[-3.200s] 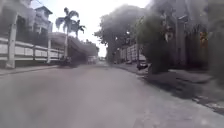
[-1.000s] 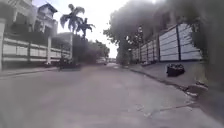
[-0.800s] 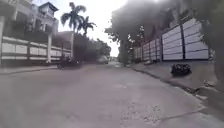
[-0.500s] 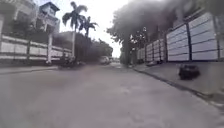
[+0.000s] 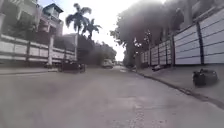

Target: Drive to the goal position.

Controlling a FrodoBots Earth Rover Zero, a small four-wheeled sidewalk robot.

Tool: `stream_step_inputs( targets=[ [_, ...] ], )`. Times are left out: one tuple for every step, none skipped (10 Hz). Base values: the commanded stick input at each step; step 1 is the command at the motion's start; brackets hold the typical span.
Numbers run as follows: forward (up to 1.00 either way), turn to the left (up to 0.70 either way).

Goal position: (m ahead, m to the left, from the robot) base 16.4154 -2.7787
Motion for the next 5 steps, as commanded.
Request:
stream_step_inputs(
  targets=[
    [1.0,-0.3],
    [1.0,-0.4],
    [1.0,-0.4],
    [1.0,-0.4],
    [1.0,-0.4]
  ],
)
